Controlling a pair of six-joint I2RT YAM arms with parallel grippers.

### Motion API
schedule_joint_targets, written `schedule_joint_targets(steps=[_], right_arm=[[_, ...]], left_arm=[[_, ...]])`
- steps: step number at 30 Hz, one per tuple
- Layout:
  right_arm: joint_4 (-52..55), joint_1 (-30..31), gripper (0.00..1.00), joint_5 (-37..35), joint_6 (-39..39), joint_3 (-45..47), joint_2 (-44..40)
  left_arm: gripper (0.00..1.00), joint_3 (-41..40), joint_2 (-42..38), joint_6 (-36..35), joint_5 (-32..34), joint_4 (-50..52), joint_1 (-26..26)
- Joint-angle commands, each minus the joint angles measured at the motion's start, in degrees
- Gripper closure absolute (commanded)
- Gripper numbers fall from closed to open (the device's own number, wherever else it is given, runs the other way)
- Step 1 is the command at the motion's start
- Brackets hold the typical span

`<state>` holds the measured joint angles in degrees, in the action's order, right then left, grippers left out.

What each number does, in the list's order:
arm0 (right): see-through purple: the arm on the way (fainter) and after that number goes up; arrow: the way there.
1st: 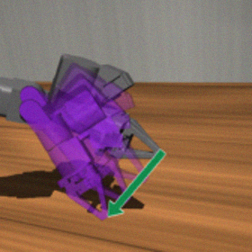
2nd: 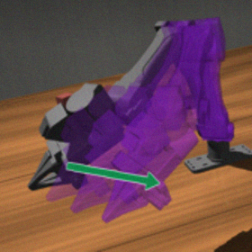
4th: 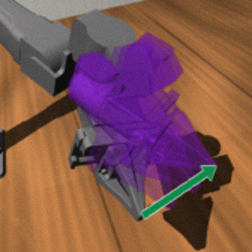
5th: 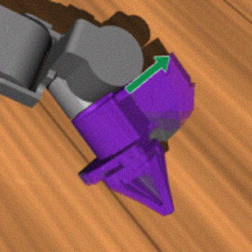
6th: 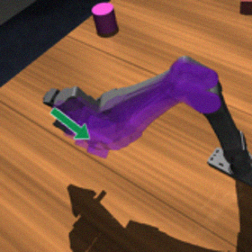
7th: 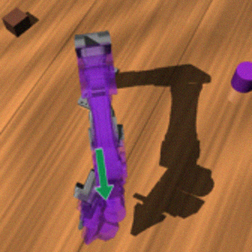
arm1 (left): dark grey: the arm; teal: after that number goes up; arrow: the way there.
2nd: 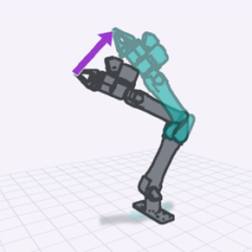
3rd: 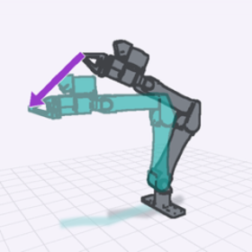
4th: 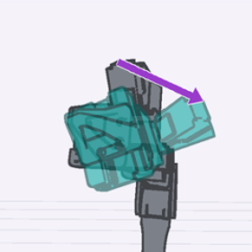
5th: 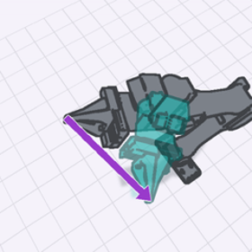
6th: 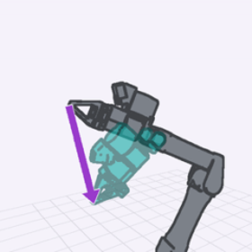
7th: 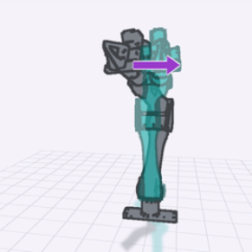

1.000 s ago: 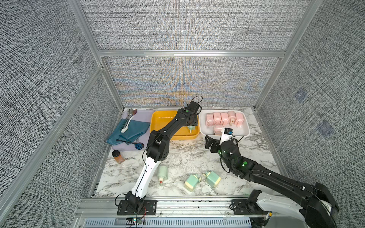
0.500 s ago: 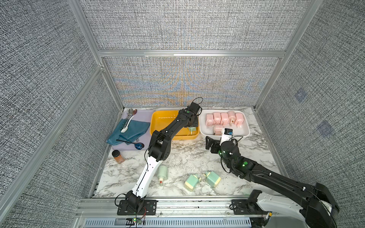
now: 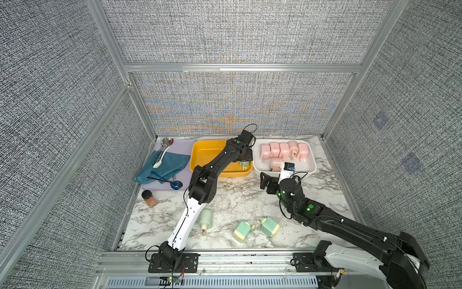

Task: Place the pencil sharpeners by color into the storage box
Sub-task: Place the pencil sharpener in the storage box.

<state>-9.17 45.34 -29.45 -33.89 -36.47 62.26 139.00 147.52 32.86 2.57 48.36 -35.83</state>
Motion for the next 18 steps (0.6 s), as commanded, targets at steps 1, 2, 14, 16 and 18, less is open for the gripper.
schedule_joint_targets(steps=[1,2,14,16,18], right_arm=[[0.9,0.0,0.01,-0.1,0.1,-0.7,0.5],[0.9,0.0,0.01,0.1,0.1,-0.8,0.6],[1.1,0.0,0.01,-0.4,-0.7,-1.0,1.1],[1.1,0.1,0.01,-0.4,-0.9,-0.9,1.1],[1.2,0.0,0.01,-0.4,-0.8,-0.8,1.2]], left_arm=[[0.27,0.1,-1.1,-0.9,-1.0,-0.1,0.1],[0.27,0.1,-1.2,-0.9,-1.1,-0.1,0.1],[0.16,-1.0,-2.6,-3.1,-1.8,-1.2,0.1],[0.10,-1.2,-2.6,-3.9,-2.2,-1.1,0.1],[0.01,-2.2,-3.1,-4.6,-1.7,-1.5,0.0]])
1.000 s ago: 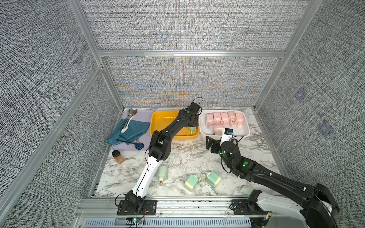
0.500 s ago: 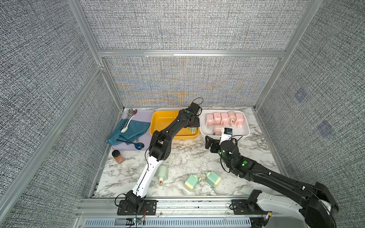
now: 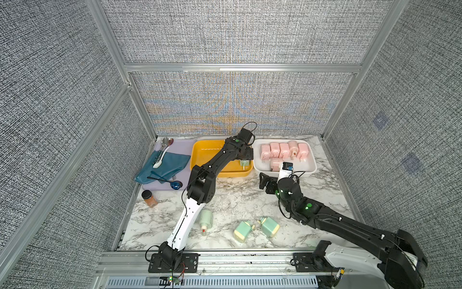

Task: Place the pencil sharpeners by color into the storage box
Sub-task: Place the pencil sharpener in the storage box.

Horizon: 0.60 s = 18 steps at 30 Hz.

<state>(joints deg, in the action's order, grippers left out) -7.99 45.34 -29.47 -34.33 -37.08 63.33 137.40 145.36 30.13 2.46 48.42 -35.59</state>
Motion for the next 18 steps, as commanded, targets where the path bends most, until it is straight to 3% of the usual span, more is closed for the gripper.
schedule_joint_targets(steps=[1,18], right_arm=[[0.1,0.0,0.01,-0.4,-0.2,-0.3,0.1],[0.4,0.0,0.01,-0.1,0.0,-0.1,0.1]], left_arm=[[0.01,-1.0,-1.3,-2.1,-1.5,-1.7,-0.3],[0.01,-4.7,-6.9,-3.1,0.2,-1.9,-0.3]])
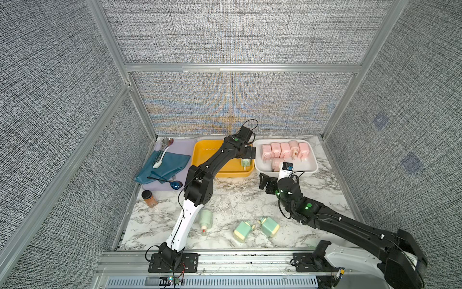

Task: Place the pencil sharpeners by color into the storage box
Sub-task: Place the pencil sharpener in the storage box, then pick up the pencil sharpener from the center of the board.

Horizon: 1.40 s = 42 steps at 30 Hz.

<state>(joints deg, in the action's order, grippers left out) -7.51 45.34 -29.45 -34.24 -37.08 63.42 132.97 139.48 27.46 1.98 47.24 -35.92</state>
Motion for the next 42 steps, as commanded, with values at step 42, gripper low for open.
schedule_joint_targets(steps=[42], right_arm=[[33.8,1.5,0.01,23.9,-1.1,-2.5,-8.0]], left_arm=[[0.01,-56.9,-49.0,-16.3,-7.9,-19.5,-3.9]])
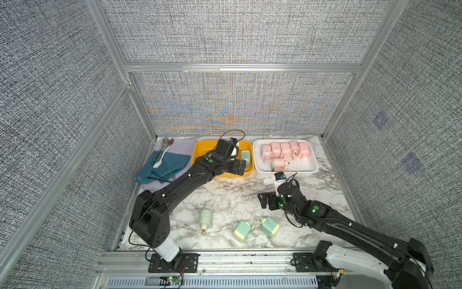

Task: Place the pencil sharpeners by color into the storage box
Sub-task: Pick up the pencil sharpener from the center of the board.

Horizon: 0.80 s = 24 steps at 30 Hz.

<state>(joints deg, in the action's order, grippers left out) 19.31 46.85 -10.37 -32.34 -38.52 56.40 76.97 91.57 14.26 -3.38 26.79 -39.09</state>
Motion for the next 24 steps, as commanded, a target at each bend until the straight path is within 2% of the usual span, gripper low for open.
schedule_joint_targets(steps=[1,6,13,18,22,24], right_arm=[[9.1,0.1,0.01,5.8,-4.1,-1.5,-1.7],[17.0,0.1,0.01,11.4,-10.4,-1.8,-4.8],[17.5,2.1,0.01,23.8,-12.3,2.8,-6.9],[20.2,3.6,0.01,21.7,-12.5,4.7,-8.1],[25.4,4.2,0.01,15.4,-13.1,3.4,-7.3],[25.6,4.4,0.01,15.7,-12.7,3.7,-6.8]], left_arm=[[0.01,-1.3,-1.5,-3.4,-3.9,1.5,-1.2],[0.01,-3.7,-2.7,-4.9,-7.6,2.3,-4.8],[0.01,-4.0,-0.9,-7.1,-9.2,4.2,-9.3],[0.01,-2.7,1.6,-7.8,-10.7,4.8,-11.5],[0.01,-2.1,3.5,-7.6,-10.7,5.0,-12.7],[0.01,-2.0,4.0,-7.8,-11.1,5.3,-13.5]])
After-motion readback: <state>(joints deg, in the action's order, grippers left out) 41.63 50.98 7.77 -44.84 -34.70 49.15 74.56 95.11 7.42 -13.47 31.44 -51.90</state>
